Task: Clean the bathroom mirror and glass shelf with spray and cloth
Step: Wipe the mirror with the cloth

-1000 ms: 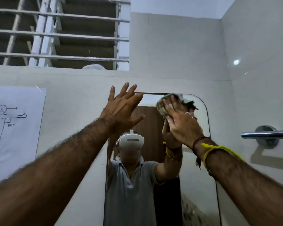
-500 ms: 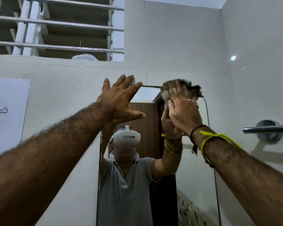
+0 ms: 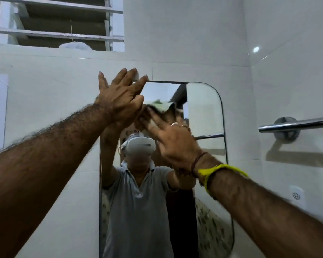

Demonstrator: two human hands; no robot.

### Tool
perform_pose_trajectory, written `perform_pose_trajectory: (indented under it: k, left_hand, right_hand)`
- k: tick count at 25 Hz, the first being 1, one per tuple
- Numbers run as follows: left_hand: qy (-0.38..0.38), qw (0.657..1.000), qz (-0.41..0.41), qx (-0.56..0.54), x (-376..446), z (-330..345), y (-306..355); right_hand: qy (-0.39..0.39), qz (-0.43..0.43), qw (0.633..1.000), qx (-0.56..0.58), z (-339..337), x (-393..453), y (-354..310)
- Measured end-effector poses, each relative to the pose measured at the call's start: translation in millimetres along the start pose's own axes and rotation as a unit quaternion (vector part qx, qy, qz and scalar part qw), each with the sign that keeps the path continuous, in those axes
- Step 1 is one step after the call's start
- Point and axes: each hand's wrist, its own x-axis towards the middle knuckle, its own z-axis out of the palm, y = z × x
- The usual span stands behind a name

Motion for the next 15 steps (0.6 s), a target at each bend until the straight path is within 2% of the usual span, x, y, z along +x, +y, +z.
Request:
perform_pose_trajectory:
  k: [1, 2, 3, 5, 6, 7, 8, 10, 11, 12, 15]
  left_hand:
    - [0.001, 1.0, -0.002, 0.003, -3, 2, 1]
    - [0.011, 1.0, -0.004, 0.001, -7, 4, 2]
    - [0.029, 1.0, -0.008, -0.007, -13, 7, 3]
    - [0.068, 0.997, -0.019, -0.035, -23, 14, 3]
    - [0.082, 0.995, -0.028, -0.052, -28, 17, 3]
    - [0.093, 0.992, -0.037, -0.074, -33, 20, 3]
    - [0.104, 0.989, -0.045, -0.096, -39, 23, 4]
    - [0.122, 0.983, -0.051, -0.128, -56, 30, 8]
    - [0.121, 0.983, -0.046, -0.128, -69, 35, 12]
    - [0.113, 0.986, -0.037, -0.116, -83, 40, 17]
    - [0.075, 0.995, -0.02, -0.065, -126, 61, 30]
  right_hand:
    - [-0.015, -0.037, 0.999, -0.023, 4, -11, -5]
    - [-0.015, -0.032, 0.999, -0.034, 5, -18, -3]
    - [-0.004, 0.014, 1.0, -0.024, 3, -21, 3]
    - [0.038, 0.174, 0.984, 0.023, -5, -13, 17]
    - [0.051, 0.223, 0.973, 0.037, -10, -4, 19]
    - [0.047, 0.224, 0.973, 0.038, -12, 4, 17]
    - [0.028, 0.17, 0.985, 0.027, -10, 9, 12]
    - [-0.019, 0.003, 1.0, -0.011, -2, -1, -1]
    - [-0.032, -0.038, 0.998, -0.031, 2, -15, -2]
    - [-0.03, -0.027, 0.998, -0.043, 5, -29, 3]
    - [0.034, 0.189, 0.981, 0.028, 8, -61, 16]
